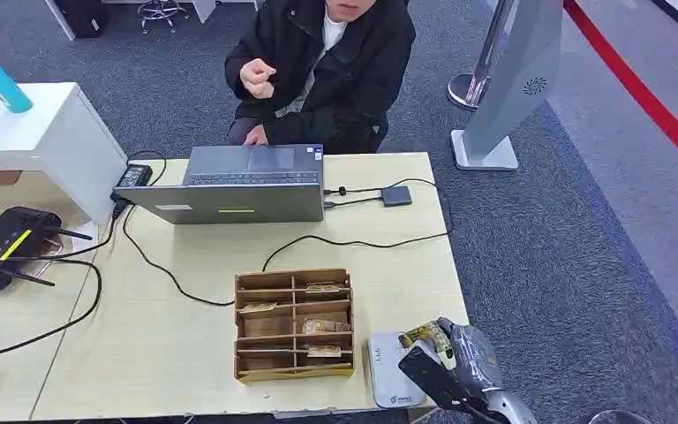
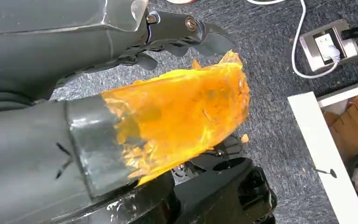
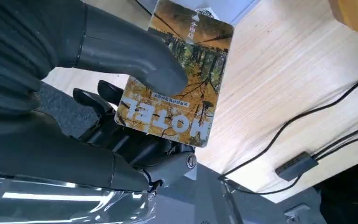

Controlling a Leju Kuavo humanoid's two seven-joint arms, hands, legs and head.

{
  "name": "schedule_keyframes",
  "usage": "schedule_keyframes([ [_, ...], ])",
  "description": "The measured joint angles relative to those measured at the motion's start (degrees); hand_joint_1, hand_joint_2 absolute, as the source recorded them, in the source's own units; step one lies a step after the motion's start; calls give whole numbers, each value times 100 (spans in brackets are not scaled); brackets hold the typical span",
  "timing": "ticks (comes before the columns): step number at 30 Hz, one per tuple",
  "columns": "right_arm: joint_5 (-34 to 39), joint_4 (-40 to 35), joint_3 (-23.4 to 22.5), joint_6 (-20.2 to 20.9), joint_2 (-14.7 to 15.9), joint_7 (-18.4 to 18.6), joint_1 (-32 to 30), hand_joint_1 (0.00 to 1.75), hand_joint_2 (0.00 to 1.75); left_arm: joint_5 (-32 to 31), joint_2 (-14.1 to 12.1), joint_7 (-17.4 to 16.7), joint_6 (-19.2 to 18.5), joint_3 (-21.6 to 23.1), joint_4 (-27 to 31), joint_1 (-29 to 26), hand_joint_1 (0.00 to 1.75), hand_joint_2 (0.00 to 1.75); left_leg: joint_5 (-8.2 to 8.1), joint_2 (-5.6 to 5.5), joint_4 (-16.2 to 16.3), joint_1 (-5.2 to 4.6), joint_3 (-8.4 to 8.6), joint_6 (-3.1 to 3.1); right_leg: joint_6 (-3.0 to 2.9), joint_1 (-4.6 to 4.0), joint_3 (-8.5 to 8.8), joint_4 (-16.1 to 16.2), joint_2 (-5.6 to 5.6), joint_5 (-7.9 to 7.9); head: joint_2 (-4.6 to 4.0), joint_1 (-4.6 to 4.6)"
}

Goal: Pass the card to the sensor for recognition and then transmit it.

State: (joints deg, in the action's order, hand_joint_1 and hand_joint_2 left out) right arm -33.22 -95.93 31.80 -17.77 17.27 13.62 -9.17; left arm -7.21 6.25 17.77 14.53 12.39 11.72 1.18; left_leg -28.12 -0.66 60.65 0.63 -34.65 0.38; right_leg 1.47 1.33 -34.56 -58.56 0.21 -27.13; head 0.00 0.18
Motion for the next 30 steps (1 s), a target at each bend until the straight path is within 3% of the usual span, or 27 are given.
schedule_keyframes([
  [14,-446,-477,-319,66,-2,-127,-86,175,175,-7,0,0,-13,0,0,0,0,0,0,0,0,0,0,0,0,0,0,0,0,0,0,-2],
  [30,-1285,-1449,-588,463,-79,-553,188,175,175,-120,0,-55,-66,0,0,12,0,0,1,0,0,0,0,0,0,0,1,0,0,1,0,0],
])
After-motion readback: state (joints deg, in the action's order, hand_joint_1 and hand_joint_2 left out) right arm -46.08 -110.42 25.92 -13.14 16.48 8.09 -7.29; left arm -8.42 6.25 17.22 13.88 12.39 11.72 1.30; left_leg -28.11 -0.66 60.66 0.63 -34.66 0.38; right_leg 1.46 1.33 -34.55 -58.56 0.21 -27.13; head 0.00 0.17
